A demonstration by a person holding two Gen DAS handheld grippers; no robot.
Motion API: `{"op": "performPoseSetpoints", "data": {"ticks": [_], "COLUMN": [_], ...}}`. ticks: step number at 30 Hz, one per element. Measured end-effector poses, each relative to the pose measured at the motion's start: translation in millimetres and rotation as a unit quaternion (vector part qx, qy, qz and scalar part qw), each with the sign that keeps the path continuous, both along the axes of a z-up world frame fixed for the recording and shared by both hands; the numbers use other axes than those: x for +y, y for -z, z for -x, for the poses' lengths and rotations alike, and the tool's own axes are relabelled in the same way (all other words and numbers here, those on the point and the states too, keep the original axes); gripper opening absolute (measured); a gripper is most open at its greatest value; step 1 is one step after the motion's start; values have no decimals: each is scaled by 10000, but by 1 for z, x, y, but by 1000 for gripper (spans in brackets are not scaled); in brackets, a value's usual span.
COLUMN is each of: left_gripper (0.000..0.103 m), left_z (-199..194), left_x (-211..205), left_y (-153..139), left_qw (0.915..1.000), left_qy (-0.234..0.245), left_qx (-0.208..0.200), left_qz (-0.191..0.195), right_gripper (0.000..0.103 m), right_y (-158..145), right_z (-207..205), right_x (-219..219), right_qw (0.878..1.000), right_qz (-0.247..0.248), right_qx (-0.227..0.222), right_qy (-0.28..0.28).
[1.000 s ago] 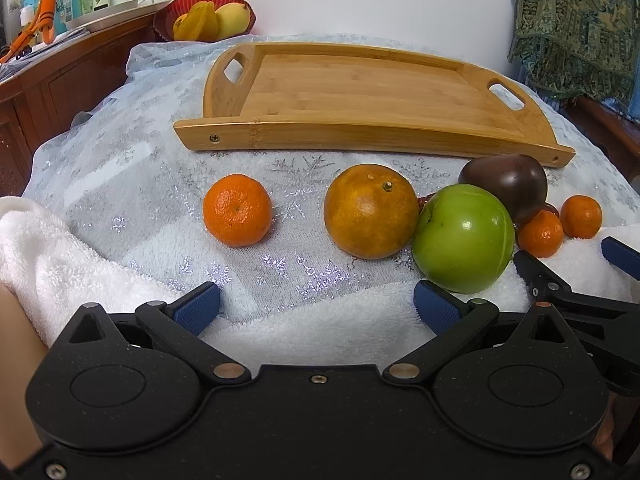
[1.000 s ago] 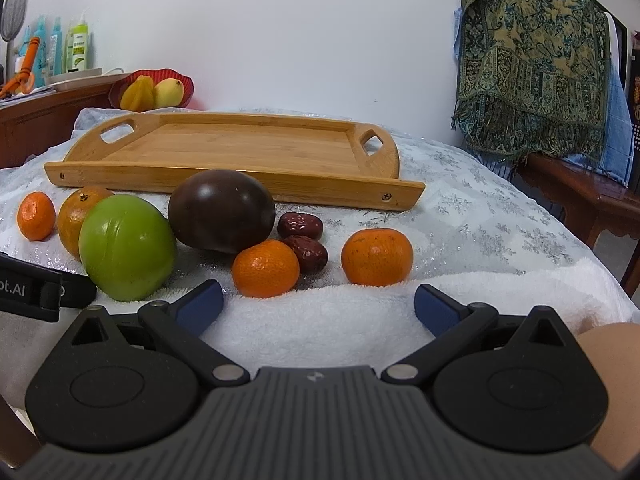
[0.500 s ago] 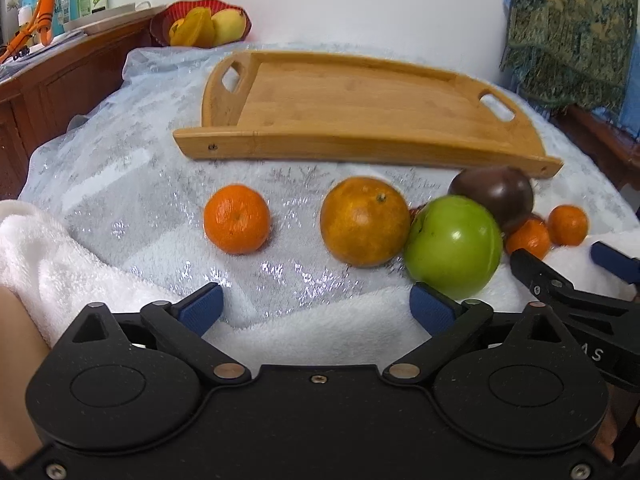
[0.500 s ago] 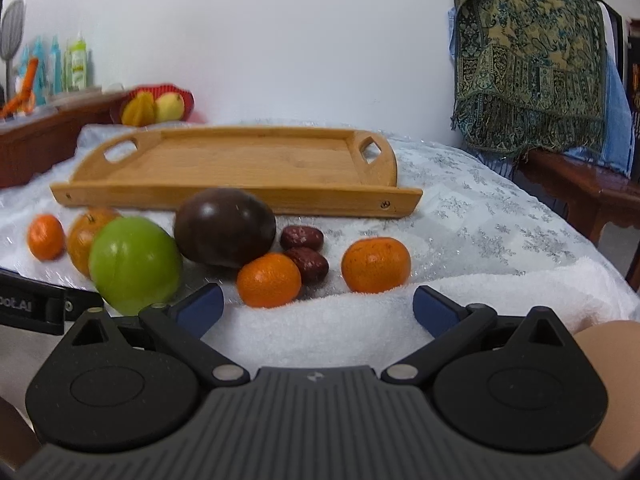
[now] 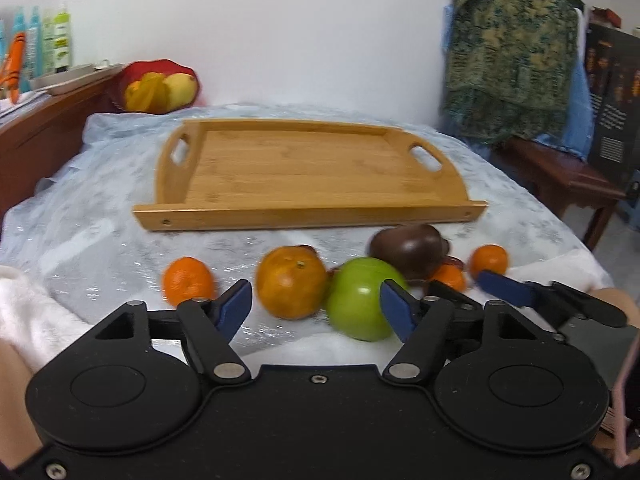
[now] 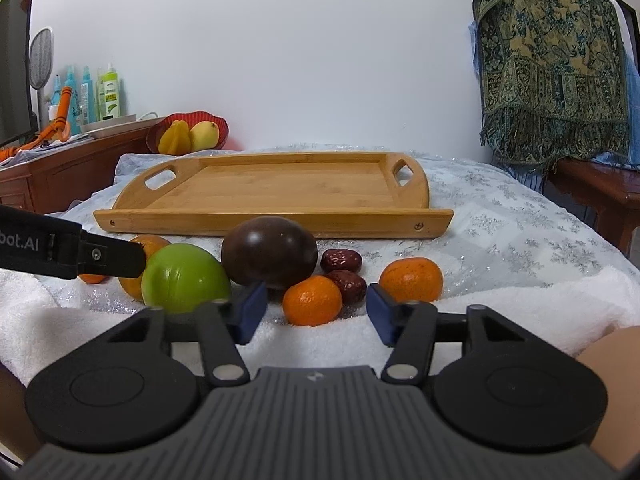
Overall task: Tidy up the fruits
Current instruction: 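Grasp the green fruit with the left tool while the right tool grasps a mandarin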
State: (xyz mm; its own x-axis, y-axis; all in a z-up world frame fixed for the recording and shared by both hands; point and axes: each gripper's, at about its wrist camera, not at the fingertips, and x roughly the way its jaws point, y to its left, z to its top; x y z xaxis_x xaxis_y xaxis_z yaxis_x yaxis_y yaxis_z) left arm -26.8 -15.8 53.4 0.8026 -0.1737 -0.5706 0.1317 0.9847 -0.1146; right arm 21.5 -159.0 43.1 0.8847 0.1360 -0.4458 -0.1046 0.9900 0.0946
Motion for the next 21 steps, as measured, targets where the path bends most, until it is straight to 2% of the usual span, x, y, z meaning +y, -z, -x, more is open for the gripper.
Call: {"op": "performPoseSetpoints", "data": {"ticks": [7,12,16,21], "left_gripper": [59,58,58,58], "left_z": [2,-1,-4,-9], "left_x": [-6,-5,-5,-14], "left_y": [2,2,5,14], "left_qw": [9998,9997,9986,9987], "left_qy": [145,187,330,400], "left_qx": [88,149,201,200], "left_qz": [-53,94,348,256], "right_gripper": [55,39,39,39], "right_y": [5,8,3,-7], "right_z": [-21,-25,-14,-4], "right_x": [5,1,-8,-18], "right_qw": [9991,9989,9987,9988], "right_qz": [22,-42,-209,-255], "right_qx": [334,453,438,381], "right_qy": [-246,-110,-130,-143]}}
